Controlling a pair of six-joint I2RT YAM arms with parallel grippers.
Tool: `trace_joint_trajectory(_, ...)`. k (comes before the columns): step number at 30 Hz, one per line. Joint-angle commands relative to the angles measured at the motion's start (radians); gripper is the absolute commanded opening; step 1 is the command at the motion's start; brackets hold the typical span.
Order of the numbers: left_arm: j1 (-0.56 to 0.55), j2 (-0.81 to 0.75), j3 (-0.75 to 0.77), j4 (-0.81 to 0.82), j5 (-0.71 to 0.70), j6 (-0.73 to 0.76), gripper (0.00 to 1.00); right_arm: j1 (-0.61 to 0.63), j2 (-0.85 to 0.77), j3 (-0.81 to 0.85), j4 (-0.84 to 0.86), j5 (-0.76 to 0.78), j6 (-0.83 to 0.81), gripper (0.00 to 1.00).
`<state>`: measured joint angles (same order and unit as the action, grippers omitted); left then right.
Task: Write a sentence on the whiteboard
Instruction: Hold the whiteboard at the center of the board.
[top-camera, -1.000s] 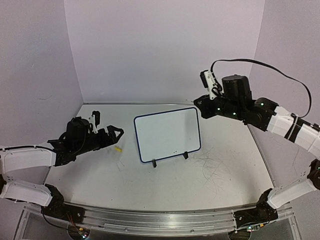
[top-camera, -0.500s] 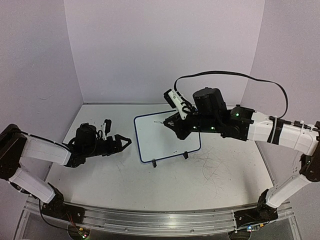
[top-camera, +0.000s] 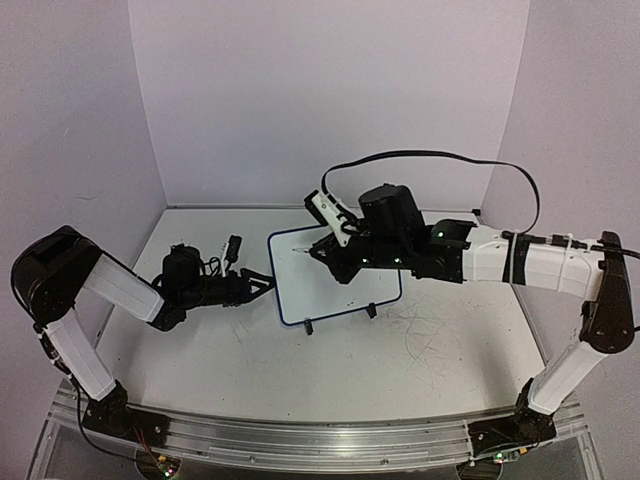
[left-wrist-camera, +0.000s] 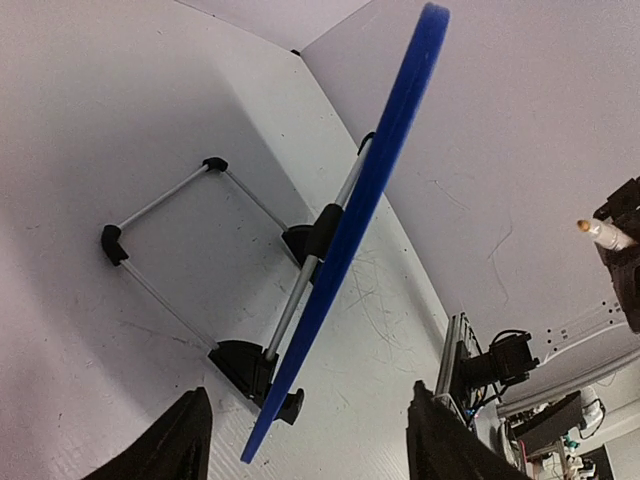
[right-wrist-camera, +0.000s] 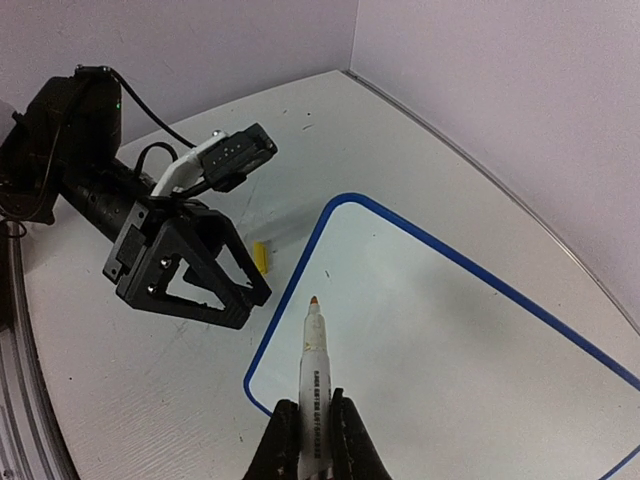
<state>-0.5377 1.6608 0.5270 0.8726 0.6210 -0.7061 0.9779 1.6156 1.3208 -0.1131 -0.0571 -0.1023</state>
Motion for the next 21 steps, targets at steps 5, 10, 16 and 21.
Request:
trace_joint_trajectory(5, 0.001, 0.115, 0.098, 0.15, 0.122, 0.037, 0.58, 0.002, 0.056, 0.084, 0.029, -0.001, -0.025, 0.0)
trace_joint_trajectory(10, 0.001, 0.146, 0.113, 0.174, 0.142, 0.041, 0.47, 0.002, 0.069, 0.092, 0.045, 0.006, -0.032, 0.0)
trace_joint_trajectory(16, 0.004, 0.173, 0.114, 0.201, 0.154, 0.053, 0.35, 0.003, 0.107, 0.126, 0.046, 0.028, -0.038, 0.0)
trace_joint_trajectory(21, 0.004, 0.2, 0.12, 0.203, 0.162, 0.105, 0.27, 0.004, 0.134, 0.15, 0.046, 0.043, -0.037, 0.0)
